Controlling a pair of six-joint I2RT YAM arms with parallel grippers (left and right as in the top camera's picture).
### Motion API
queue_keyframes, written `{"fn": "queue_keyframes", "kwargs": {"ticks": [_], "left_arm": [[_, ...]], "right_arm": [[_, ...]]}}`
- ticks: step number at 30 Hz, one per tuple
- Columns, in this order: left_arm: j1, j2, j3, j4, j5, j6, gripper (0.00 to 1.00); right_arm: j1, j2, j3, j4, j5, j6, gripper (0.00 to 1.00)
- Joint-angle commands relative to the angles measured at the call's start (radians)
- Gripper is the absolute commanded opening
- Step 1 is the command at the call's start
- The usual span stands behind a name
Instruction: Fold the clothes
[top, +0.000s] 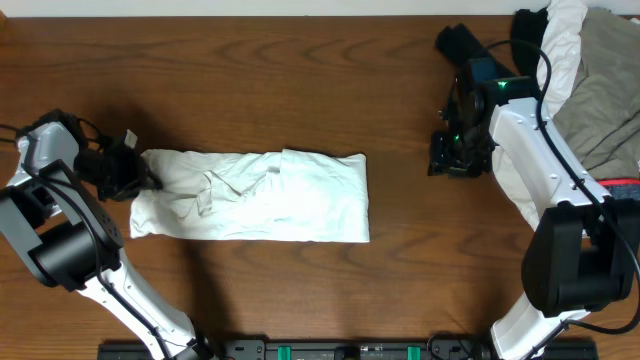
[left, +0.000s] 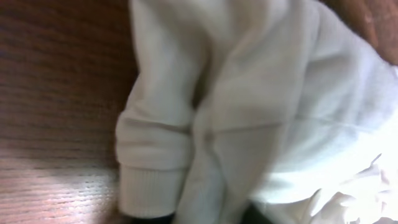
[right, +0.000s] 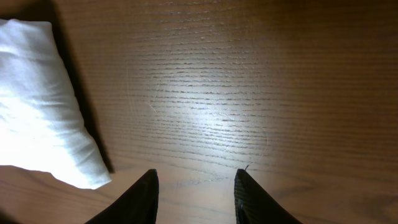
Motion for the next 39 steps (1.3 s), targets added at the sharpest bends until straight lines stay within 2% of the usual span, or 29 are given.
{"fn": "queue_keyframes", "kwargs": {"ticks": [1, 6, 16, 21, 28, 39], "left_arm": [[0.003, 0.014, -0.003, -0.007, 0.007, -0.038, 0.06], [0.004, -0.028, 0.042, -0.034, -0.008, -0.074, 0.06], [0.003, -0.219, 0.120, -0.038, -0.278, -0.247, 0.06], [-0.021, -0.260, 0.121, -0.059, -0.209, -0.267, 0.06], [-0.166, -0.278, 0.121, -0.148, -0.090, -0.232, 0.06], [-0.468, -0.278, 0.120, -0.211, -0.095, -0.242, 0.06]], "right_arm": [[-0.008, -0.023, 0.017, -0.002, 0.006, -0.018, 0.38], [-0.008, -0.023, 0.017, -0.006, 0.006, -0.018, 0.38], [-0.008, -0.023, 0.017, -0.012, 0.005, -0.018, 0.38], [-0.008, -0.023, 0.017, -0.012, 0.006, -0.018, 0.38], [-0.008, -0.023, 0.017, -0.012, 0.006, -0.018, 0.38], [-0.008, -0.023, 0.017, -0.011, 0.006, -0.018, 0.38]]}}
